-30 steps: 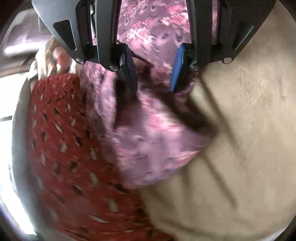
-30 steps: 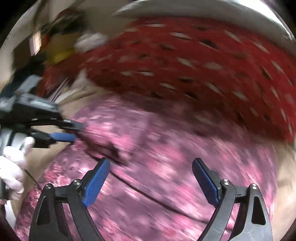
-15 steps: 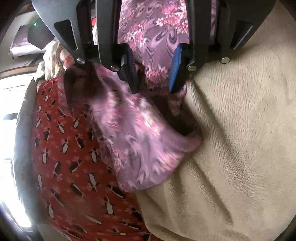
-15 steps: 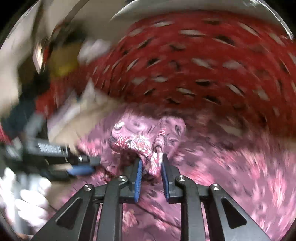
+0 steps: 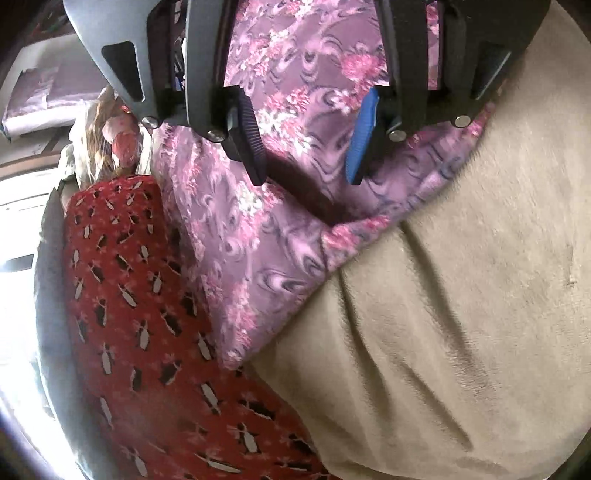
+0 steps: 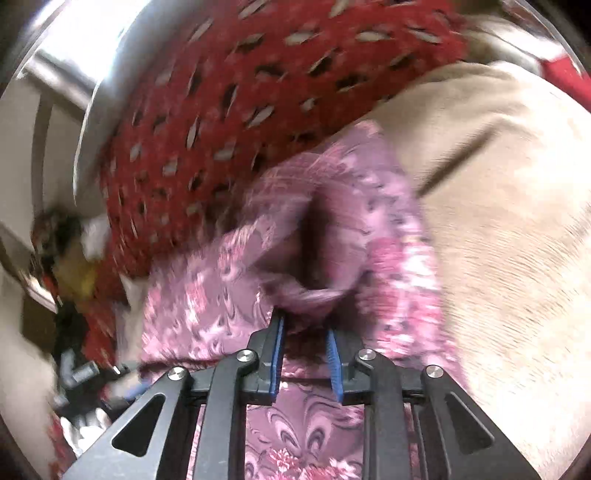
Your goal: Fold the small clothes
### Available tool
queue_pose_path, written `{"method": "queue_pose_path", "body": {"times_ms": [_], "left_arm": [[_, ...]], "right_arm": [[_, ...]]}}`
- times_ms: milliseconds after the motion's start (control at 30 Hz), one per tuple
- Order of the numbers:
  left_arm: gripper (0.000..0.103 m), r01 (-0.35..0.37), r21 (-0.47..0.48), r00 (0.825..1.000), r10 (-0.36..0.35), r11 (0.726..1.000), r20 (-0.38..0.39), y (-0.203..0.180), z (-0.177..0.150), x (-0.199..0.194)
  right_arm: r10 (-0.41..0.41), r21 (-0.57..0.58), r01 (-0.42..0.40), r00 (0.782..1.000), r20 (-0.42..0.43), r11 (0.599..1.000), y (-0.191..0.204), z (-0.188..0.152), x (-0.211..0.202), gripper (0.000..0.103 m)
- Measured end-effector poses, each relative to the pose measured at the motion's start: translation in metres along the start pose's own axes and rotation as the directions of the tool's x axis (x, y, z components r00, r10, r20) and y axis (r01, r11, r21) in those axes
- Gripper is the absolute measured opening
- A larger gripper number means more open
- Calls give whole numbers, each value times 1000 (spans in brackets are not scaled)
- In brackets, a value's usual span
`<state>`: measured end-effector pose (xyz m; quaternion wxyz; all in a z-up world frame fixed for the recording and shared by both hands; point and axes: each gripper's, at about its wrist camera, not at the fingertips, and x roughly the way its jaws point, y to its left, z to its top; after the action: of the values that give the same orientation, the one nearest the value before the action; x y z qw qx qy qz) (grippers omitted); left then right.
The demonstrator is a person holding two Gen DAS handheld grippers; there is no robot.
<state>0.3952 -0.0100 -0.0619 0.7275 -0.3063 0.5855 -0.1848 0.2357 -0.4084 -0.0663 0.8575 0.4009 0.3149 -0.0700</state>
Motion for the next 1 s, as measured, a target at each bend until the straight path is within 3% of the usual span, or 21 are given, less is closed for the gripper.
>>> {"method": "queue_pose_path", "body": {"times_ms": [33,100,167,233,267,300,400,467,533,567,633,700,767,833,900,933,967,1000], "left_arm": [[53,1,1,1000,-1,1000,2,-2,0,1],[55,-15,1,1000,15,1000,6,-7,2,5],[55,-50,5,999,50,999,2,-13,7,13],[53,-74,8,997,74,997,-14,-19,13,18],[43,-75,15,997,75,997,-11,-22,15,17],[33,-77,28,997,77,997,-1,-25,16,15],[31,-147,48,989,146,988,23,-24,20,18],[27,-214,45,977,214,976,4,-15,21,29],[27,-191,41,982,191,981,-1,-8,20,26],[27,-187,49,982,188,981,-6,-8,18,20],[25,-141,88,990,143,986,-14,-10,7,4],[25,-99,155,995,100,983,0,-24,-6,-10],[28,-130,261,991,118,956,60,-47,-18,-16],[43,-194,349,981,170,917,97,-66,-26,-3],[43,-270,370,962,267,889,61,-69,-27,27],[43,-306,373,945,328,876,5,-64,-27,48],[40,-333,380,929,369,863,-23,-58,-29,60],[40,-341,394,931,364,854,16,-60,-32,56]], "right_arm": [[26,39,-27,999,23,999,-6,1,-5,42],[60,92,-66,996,64,994,-12,2,-10,65],[49,111,-55,997,60,992,-12,7,-1,68],[21,98,-25,999,43,995,-6,15,11,58],[20,75,-22,999,29,997,0,20,14,20],[62,56,-64,998,24,996,0,25,9,8],[111,-33,-108,987,116,994,14,33,-15,8],[40,-54,-35,995,96,998,8,37,-9,8],[-77,-8,76,996,-51,997,-13,35,17,10],[-64,25,66,994,-92,997,-23,32,21,8],[-52,26,53,998,-25,998,-21,29,-1,19],[-60,-23,61,996,59,998,-10,26,-25,20],[-10,-95,22,993,120,995,5,23,-41,22],[-36,-151,50,995,96,987,14,16,-34,35],[-142,-193,138,990,-9,971,12,5,-2,37],[-197,-206,173,975,-100,963,5,0,19,36],[-198,-231,177,978,-70,957,7,-4,18,35],[-210,-255,189,976,-57,948,13,-5,12,35]]}}
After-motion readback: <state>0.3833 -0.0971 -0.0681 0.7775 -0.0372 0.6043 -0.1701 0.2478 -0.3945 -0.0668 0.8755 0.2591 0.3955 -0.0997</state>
